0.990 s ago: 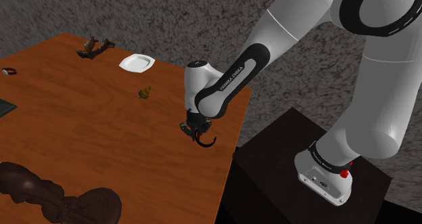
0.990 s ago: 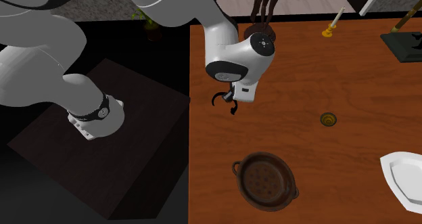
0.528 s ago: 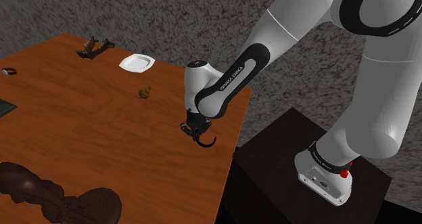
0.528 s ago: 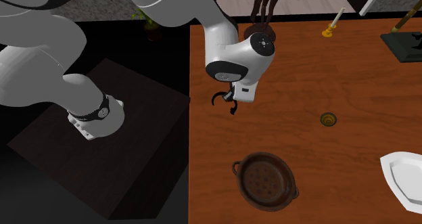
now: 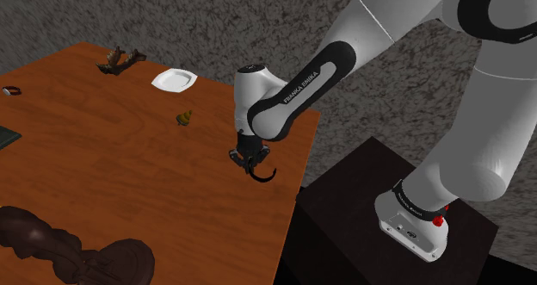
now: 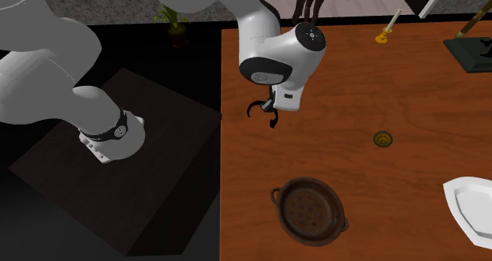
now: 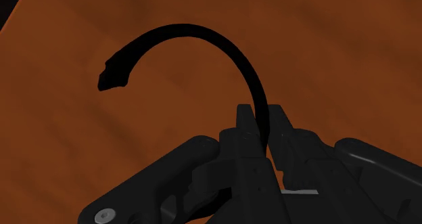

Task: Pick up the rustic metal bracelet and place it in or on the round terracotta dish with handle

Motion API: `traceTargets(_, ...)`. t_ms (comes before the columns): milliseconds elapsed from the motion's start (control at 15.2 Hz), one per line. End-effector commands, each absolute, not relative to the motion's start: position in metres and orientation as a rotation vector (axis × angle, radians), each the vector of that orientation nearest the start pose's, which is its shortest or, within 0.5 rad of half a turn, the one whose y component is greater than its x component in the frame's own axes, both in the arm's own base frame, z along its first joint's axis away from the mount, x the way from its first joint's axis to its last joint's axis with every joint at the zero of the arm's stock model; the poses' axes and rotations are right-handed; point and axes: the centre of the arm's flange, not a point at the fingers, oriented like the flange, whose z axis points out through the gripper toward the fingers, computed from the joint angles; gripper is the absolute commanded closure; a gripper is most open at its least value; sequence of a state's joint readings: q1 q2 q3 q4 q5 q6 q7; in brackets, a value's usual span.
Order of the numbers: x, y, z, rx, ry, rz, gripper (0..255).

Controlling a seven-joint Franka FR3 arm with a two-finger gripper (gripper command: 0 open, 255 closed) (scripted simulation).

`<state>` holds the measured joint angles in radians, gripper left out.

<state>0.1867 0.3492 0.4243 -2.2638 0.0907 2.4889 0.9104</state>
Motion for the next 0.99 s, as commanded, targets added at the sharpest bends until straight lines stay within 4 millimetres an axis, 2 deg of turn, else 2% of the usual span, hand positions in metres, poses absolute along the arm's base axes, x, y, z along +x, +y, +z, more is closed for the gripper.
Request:
traceTargets(0, 0.43, 0.306, 0.222, -2.995, 0.592, 0.314, 255)
traceTargets(924, 0.43, 0.306, 0.294, -2.995, 0.592, 0.314, 255)
